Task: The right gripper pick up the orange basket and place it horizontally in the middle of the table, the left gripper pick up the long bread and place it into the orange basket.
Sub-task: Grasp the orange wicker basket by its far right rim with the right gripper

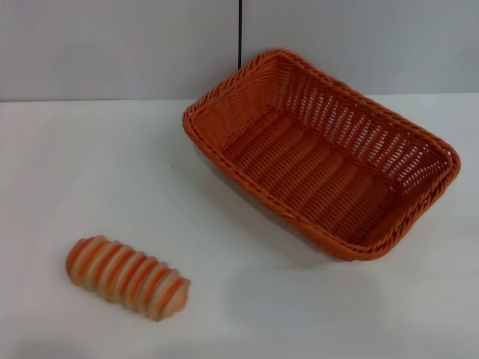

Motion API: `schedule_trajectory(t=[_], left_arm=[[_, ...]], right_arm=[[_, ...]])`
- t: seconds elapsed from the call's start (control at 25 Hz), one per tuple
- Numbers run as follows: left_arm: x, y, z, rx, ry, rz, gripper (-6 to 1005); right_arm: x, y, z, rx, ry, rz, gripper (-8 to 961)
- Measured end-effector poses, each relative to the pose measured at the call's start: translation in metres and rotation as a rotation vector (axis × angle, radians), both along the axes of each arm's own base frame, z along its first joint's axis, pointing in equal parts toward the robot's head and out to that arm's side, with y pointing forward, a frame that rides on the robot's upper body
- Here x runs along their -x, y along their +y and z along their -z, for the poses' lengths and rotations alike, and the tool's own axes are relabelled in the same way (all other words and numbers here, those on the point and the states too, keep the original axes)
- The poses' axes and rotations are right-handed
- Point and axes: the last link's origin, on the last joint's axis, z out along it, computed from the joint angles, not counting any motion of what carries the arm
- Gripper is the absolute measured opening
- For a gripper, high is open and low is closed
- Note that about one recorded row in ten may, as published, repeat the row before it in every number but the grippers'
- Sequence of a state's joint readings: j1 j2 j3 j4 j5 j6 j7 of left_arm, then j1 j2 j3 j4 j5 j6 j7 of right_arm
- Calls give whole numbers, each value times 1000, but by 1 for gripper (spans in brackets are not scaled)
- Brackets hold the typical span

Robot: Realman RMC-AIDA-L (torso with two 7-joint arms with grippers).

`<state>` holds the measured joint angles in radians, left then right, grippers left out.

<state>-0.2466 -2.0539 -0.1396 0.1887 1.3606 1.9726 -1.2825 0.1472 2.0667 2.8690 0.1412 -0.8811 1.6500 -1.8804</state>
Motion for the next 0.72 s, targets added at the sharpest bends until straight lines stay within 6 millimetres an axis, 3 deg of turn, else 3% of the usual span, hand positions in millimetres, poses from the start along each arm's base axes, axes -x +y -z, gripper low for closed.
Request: schedule_trajectory(t=[0.56,0.72], left_arm=[[1,-2,1,0,-4,-3,843],[1,-3,1,0,-4,-4,842]], right_arm=[[2,4,1,66,-33,-30,424],[5,15,-14,169,-68,-113,424]])
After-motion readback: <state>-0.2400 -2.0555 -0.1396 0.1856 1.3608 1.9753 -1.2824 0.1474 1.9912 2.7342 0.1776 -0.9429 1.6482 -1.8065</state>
